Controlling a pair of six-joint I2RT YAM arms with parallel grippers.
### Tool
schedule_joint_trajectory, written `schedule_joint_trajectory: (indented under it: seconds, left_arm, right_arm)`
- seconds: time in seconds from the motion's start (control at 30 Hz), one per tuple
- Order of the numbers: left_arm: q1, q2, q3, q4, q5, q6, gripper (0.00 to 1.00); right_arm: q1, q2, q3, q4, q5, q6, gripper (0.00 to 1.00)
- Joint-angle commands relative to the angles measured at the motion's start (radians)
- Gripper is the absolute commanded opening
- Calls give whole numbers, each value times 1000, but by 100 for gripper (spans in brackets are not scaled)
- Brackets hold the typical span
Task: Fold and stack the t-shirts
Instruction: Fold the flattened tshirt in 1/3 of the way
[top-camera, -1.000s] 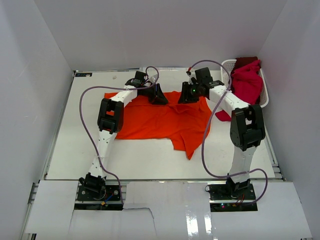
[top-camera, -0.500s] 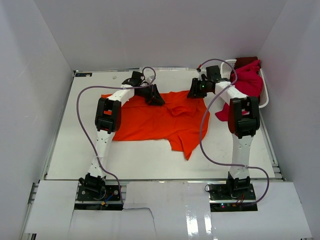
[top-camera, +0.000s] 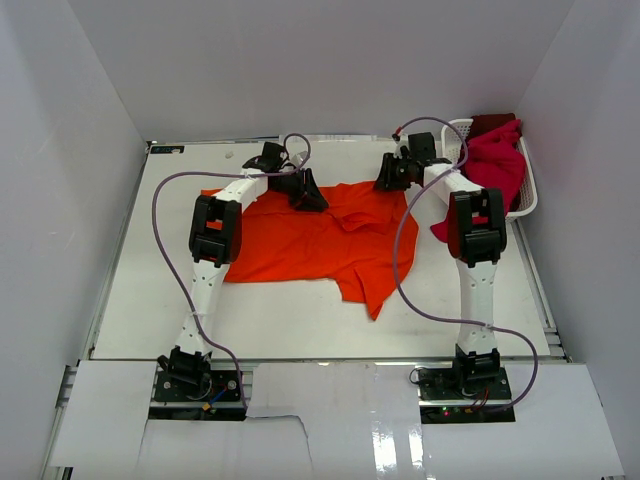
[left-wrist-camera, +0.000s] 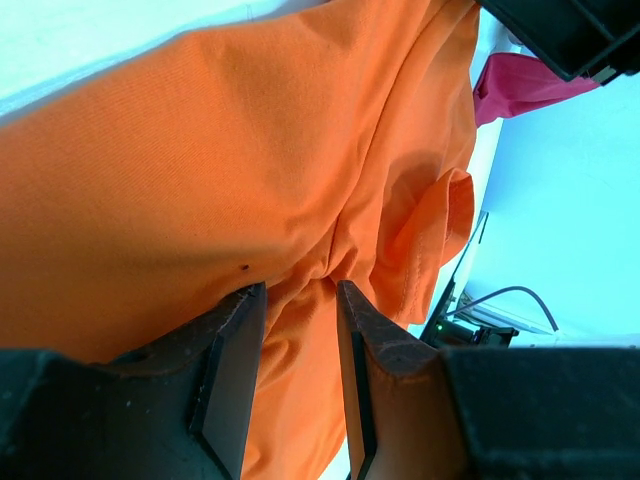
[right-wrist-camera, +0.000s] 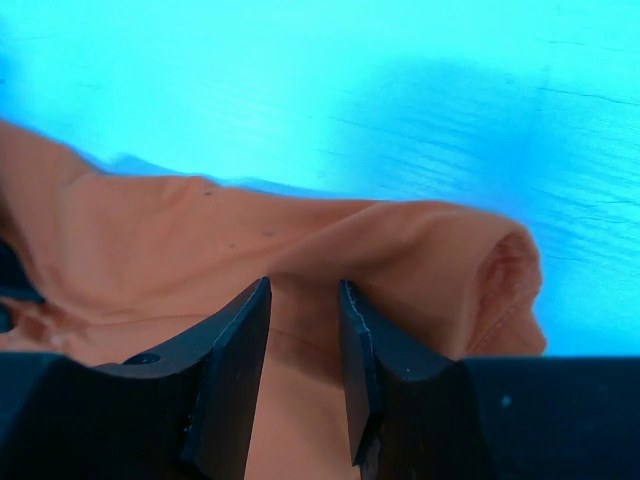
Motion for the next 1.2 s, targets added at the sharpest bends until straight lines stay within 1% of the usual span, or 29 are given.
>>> schedule_joint_trajectory:
  seconds: [0.0, 0.17, 0.4, 0.47, 0.63, 0.9, 1.07, 1.17]
  left_arm:
    - [9, -59, -24, -50, -79, 43, 47]
    - [9, -57, -23, -51, -80, 42, 46]
    - [9, -54, -18, -56, -82, 42, 47]
    - [9, -52, -11, -59, -82, 43, 47]
    - [9, -52, 11, -74, -83, 40, 47]
    - [9, -104, 84, -85, -74, 11, 50]
    - [9, -149, 120, -61, -56, -9, 51]
    - [9, -157, 127, -44, -40, -24, 53]
  right_arm:
    - [-4, 24, 39, 49, 99, -19, 40]
    - [-8, 7, -10, 55, 215, -37, 42]
    - [-51, 21, 32, 32, 208, -17, 43]
    - [-53, 28, 69, 0, 215, -25, 43]
    - [-58, 8, 82, -20, 231, -33, 44]
    - [-61, -31, 86, -20, 176, -30, 45]
    - [-58, -107, 34, -11, 68, -11, 45]
    - [-47, -137, 11, -52, 14, -11, 45]
